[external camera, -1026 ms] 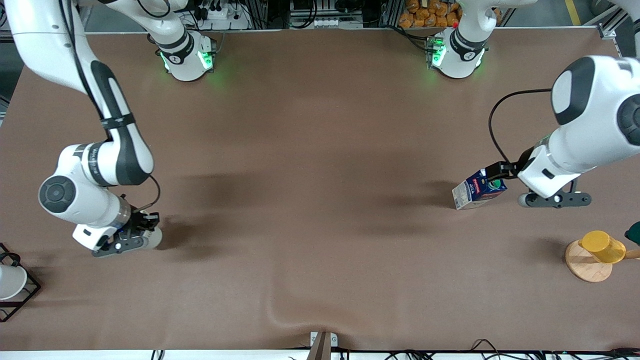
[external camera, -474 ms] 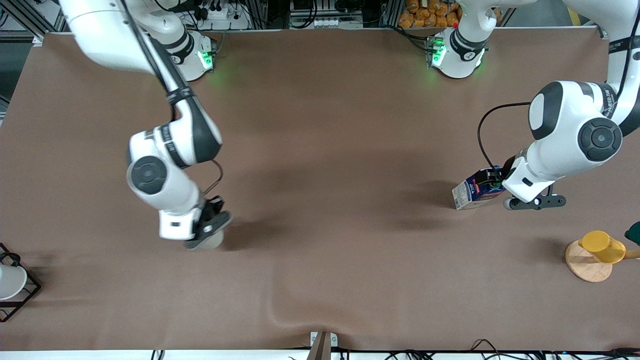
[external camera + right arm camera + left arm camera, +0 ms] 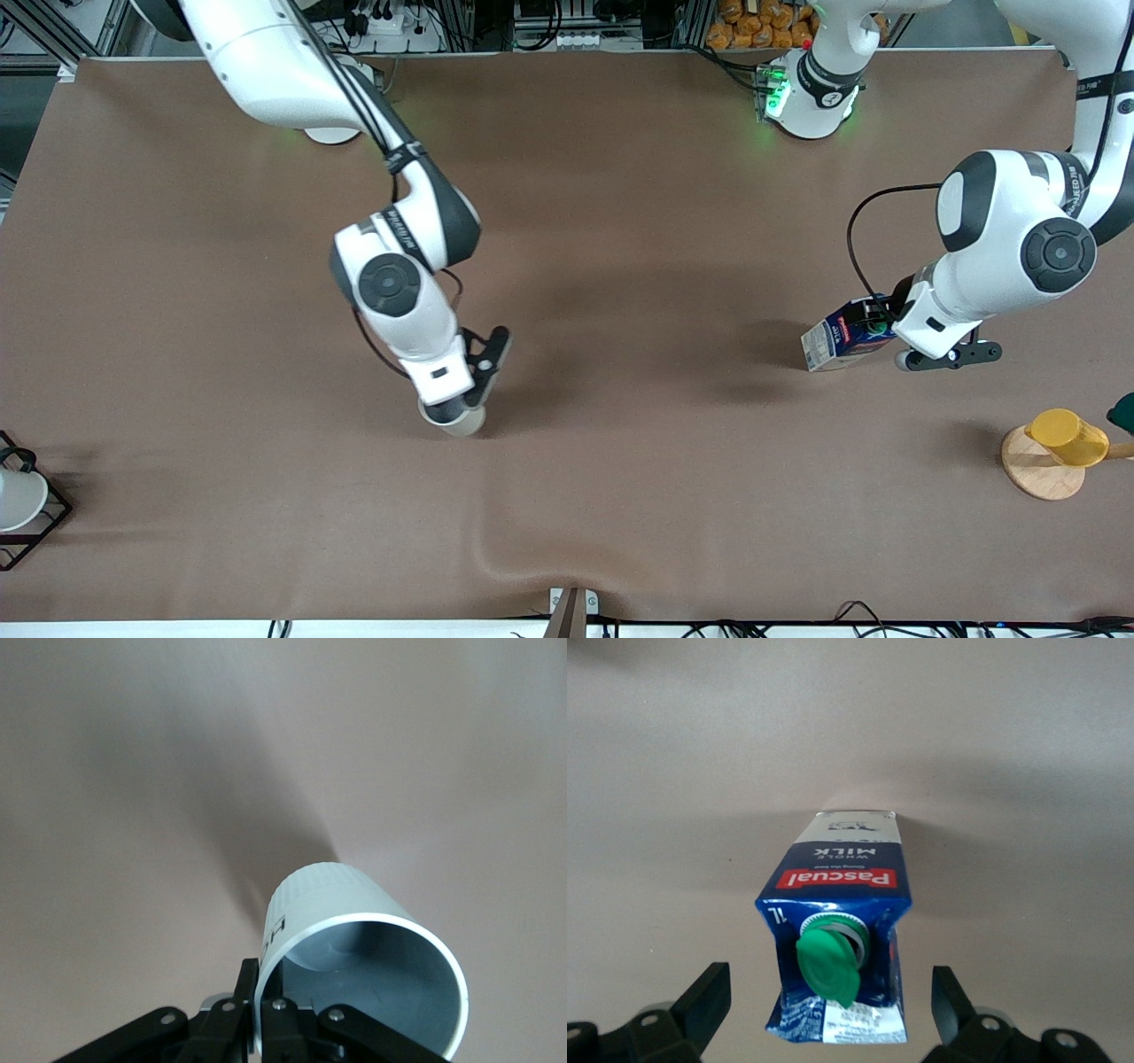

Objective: Place milk next to cup
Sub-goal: 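Carry the grey mug to the table center with the right gripper and release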

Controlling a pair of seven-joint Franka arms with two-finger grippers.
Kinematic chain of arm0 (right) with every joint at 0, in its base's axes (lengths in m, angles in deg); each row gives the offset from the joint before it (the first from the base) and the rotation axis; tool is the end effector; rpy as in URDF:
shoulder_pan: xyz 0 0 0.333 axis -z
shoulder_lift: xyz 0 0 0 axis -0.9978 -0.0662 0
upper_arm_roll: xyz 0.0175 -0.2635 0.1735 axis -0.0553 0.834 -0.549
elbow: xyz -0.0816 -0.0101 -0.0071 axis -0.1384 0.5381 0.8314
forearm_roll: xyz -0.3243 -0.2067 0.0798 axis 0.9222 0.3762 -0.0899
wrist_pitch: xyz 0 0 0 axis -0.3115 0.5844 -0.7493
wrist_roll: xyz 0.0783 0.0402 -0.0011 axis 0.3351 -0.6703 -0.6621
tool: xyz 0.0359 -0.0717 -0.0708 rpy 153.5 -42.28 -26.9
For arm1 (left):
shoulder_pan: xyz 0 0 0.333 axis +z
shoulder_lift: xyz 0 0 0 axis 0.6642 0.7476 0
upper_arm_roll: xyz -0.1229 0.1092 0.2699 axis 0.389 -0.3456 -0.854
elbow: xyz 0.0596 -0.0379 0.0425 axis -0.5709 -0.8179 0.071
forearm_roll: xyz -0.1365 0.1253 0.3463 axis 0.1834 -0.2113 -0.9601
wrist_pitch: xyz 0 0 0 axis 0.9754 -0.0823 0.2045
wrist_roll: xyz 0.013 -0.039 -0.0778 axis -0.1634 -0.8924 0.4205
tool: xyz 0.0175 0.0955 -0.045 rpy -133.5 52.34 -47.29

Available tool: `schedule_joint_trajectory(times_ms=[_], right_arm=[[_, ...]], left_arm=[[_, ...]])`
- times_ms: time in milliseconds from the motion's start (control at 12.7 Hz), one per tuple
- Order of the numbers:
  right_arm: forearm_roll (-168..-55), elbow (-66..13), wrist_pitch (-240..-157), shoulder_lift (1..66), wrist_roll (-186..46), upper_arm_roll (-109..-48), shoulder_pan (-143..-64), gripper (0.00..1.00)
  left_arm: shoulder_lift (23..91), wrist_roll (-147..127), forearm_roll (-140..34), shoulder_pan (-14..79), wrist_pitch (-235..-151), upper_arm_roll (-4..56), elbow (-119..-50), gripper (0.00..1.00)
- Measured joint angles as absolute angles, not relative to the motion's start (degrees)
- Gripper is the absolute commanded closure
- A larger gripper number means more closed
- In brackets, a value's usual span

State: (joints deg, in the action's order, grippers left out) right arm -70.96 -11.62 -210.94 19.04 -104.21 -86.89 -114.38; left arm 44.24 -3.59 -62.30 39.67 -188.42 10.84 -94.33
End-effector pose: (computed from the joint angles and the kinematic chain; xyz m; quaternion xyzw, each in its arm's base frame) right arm 0.6300 0.3678 0.3092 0.8092 0.5846 0.0564 0.0160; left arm 0.5849 -0.0488 0.3649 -0.9942 -0.0641 0.0859 0.0124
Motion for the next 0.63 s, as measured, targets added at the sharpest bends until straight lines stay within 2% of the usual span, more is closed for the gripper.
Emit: schedule_joint_trajectory(times_ms=[237,474,553,632], right_arm=[[-71.0,-10.4,-216.3,16.5,-104.9,-86.9,-119.6,1.0],[-71.0,-8.8,-216.6,13.6,-105.0,-87.0,-122.5,1.0],[-71.0,-8.4,-216.7,12.6,-105.2,-87.4,-122.8,1.0],[-71.0,-7.9,-217.0,11.7,-105.4,-87.7,-123.4,1.0]], left_arm=[[45.5,-1.2,-62.3,39.8,-188.7,10.8,-94.3,0.0],[46.3,-0.3,-62.3,39.8,-189.4,10.9,-94.3,0.0],[46.5,-0.3,-62.3,39.8,-189.7,10.9,-94.3,0.17],[46.8,-0.2,-62.3,39.8,-190.0,10.9,-94.3,0.26]])
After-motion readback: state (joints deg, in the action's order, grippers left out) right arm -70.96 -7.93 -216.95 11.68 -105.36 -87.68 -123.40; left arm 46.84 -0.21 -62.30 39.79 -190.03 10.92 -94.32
